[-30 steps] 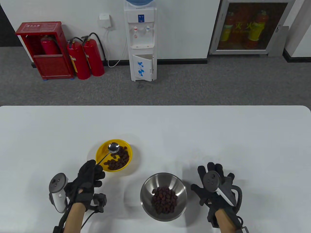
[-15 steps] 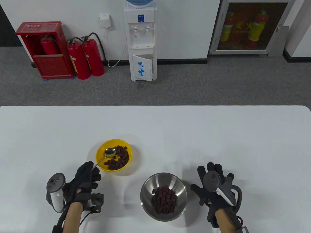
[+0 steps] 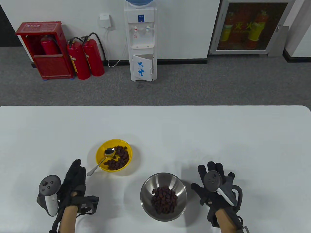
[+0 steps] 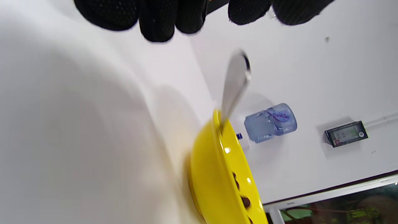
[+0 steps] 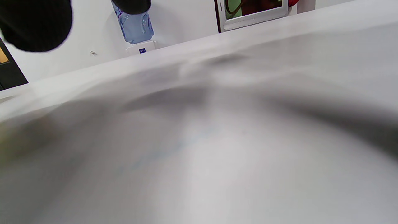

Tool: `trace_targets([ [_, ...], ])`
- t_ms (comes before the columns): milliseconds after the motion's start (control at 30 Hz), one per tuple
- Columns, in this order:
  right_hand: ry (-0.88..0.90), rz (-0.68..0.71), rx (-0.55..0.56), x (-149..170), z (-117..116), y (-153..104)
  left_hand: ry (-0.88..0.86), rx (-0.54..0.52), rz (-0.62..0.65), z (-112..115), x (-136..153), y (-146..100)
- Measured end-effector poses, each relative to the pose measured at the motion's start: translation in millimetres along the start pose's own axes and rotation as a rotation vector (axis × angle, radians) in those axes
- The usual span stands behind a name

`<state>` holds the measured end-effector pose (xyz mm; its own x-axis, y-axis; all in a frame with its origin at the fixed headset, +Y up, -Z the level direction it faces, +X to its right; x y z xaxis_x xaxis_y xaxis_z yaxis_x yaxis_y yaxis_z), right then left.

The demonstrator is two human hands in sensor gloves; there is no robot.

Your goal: Scoop dry cranberries into mixing bowl using steel spoon

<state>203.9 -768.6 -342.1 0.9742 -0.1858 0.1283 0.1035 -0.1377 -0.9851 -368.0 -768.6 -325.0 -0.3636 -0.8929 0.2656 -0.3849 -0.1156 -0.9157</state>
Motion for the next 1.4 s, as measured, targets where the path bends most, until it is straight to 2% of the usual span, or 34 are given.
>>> trace_targets([
  [100,0.015,0.0,0.01,0.7,1.7,-0.2,0.174,-0.06,0.106,-5.8,-20.6,-7.1],
  [167,0.011,0.0,0.017,0.8,2.2,-0.4,0.299,-0.067,0.184,0.5,-38.0,-14.0],
  [233,0.007,0.003,0.025,0.4,3.1,-0.7,0.393,-0.063,0.255,11.5,-54.8,-22.3],
  [400,0.006,0.021,0.072,-2.5,8.3,-3.0,0.66,-0.018,0.428,55.1,-95.4,-53.5],
  [500,-0.007,0.029,0.098,-4.8,11.4,-4.7,0.783,0.015,0.49,75.8,-104.7,-69.0],
  [600,-0.053,0.033,0.128,-8.7,14.1,-7.0,1.008,0.027,0.502,92.3,-104.0,-81.8],
  [667,-0.097,0.043,0.154,-12.7,16.0,-9.0,1.147,-0.009,0.5,94.8,-99.3,-83.2],
  [767,-0.161,0.048,0.228,-18.1,21.8,-13.0,1.245,-0.055,0.45,89.1,-90.0,-75.2],
  [900,-0.272,0.06,0.291,-26.9,26.4,-17.6,1.273,-0.059,0.369,75.7,-74.9,-60.7],
  [1033,-0.338,0.063,0.266,-31.9,21.5,-17.5,1.223,-0.024,0.317,69.6,-65.1,-52.9],
  [1400,-0.354,0.061,0.231,-31.7,17.4,-16.6,1.164,0.04,0.322,74.7,-62.0,-51.6],
])
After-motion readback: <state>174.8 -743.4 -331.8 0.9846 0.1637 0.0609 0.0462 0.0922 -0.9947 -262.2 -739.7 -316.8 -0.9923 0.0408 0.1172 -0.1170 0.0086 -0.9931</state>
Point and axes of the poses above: the tracker on the back of each hand, its own x axis roughly to the little-finger side, its own y axis roughly from the wrist to the fingertips, z = x × y, the point moved 5 cm from there along y, roughly from the wrist to the fingertips, and after that the axes turned 2 degrees about -y, right-handed, at the moved point
